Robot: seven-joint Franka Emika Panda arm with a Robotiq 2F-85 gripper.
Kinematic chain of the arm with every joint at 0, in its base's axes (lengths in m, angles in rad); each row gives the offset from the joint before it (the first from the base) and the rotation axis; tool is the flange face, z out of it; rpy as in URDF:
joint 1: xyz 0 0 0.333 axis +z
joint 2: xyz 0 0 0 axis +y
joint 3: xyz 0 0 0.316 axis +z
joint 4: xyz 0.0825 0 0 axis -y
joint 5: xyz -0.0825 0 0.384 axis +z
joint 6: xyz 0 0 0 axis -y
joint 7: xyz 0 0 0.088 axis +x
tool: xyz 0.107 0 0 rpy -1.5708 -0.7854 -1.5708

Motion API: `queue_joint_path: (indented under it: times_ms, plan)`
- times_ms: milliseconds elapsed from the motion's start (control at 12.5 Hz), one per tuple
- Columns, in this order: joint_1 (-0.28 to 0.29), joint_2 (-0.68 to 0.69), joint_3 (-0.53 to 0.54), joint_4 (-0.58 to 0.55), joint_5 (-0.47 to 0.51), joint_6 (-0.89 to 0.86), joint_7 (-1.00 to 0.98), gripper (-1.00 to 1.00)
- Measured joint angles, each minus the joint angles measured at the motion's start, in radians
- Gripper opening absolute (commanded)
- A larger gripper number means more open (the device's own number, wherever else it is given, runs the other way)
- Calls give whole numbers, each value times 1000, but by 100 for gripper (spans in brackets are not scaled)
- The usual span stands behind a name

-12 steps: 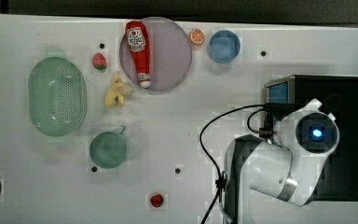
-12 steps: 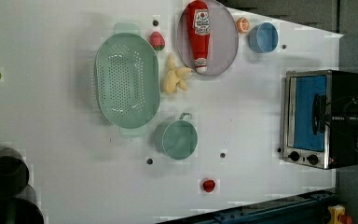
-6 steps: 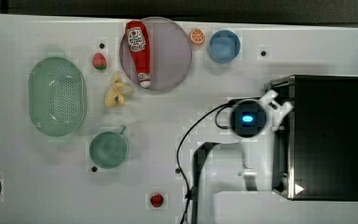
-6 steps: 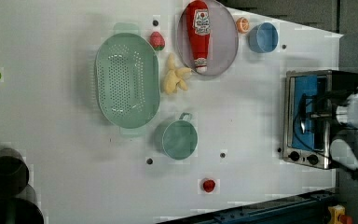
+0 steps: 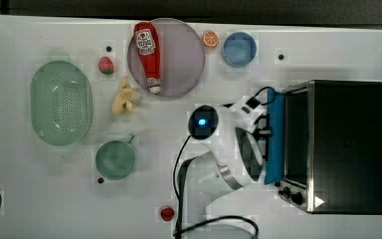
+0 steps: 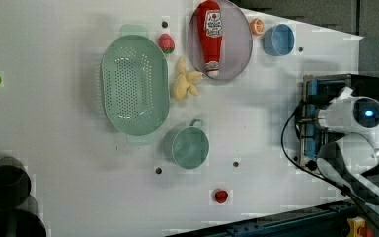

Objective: Flap open oven.

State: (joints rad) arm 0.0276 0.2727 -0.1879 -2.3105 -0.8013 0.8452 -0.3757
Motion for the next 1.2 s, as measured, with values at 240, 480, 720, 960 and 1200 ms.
queue_joint_path:
  times_ms: [240,480,720,960,1200]
  plan:
    - [45,98,44,6,-155,-23,239,-65]
    - [104,236,53,35,-230,-38,405,-65]
    - [130,263,46,45,-243,-41,448,-65]
    - [128,227,25,37,-178,-1,469,-65]
    - [110,116,23,23,40,24,470,-65]
